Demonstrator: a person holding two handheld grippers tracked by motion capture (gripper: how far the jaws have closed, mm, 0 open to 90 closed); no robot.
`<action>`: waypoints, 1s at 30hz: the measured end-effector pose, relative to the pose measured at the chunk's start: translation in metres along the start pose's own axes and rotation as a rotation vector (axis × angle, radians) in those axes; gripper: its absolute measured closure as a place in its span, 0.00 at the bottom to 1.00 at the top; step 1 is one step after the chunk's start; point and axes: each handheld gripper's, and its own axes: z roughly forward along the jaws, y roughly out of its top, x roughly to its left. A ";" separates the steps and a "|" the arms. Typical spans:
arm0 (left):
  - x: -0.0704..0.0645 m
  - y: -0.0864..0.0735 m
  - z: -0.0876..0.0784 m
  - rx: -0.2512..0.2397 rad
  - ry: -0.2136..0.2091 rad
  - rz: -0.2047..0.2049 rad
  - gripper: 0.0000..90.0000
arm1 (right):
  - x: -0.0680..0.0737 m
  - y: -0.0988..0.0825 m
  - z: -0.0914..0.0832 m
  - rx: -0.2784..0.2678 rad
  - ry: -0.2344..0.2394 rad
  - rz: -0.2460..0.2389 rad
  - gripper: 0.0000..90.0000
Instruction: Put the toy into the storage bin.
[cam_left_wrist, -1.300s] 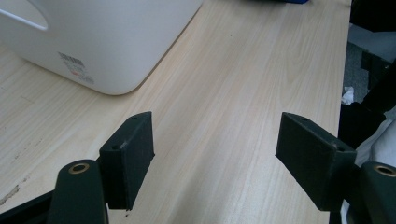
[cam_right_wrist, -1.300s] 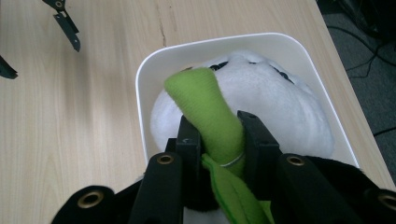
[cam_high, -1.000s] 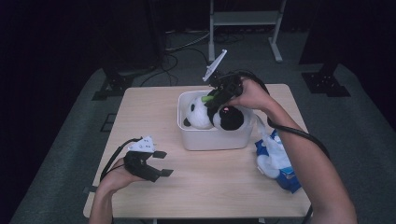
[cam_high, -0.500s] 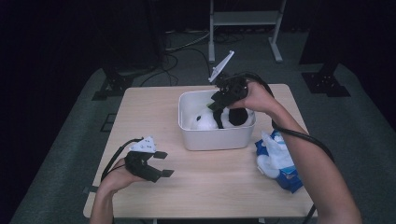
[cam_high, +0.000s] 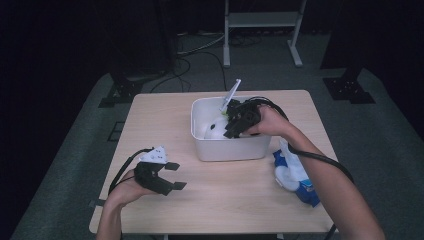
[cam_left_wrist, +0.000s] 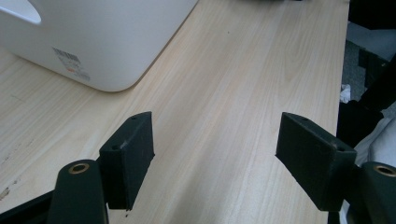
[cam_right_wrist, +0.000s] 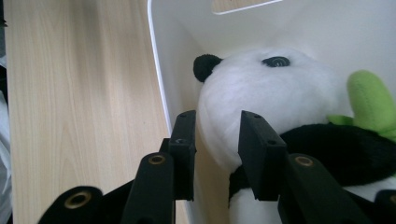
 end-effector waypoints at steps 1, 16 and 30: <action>0.000 0.000 0.000 0.000 0.001 0.000 0.29 | 0.000 0.000 0.000 -0.005 0.004 -0.001 0.74; 0.000 0.000 0.000 0.000 0.001 0.000 0.29 | -0.001 -0.010 -0.011 -0.060 0.094 0.023 0.74; 0.002 -0.002 -0.001 0.000 0.008 -0.004 0.29 | 0.019 -0.015 0.007 -0.020 0.021 -0.082 0.93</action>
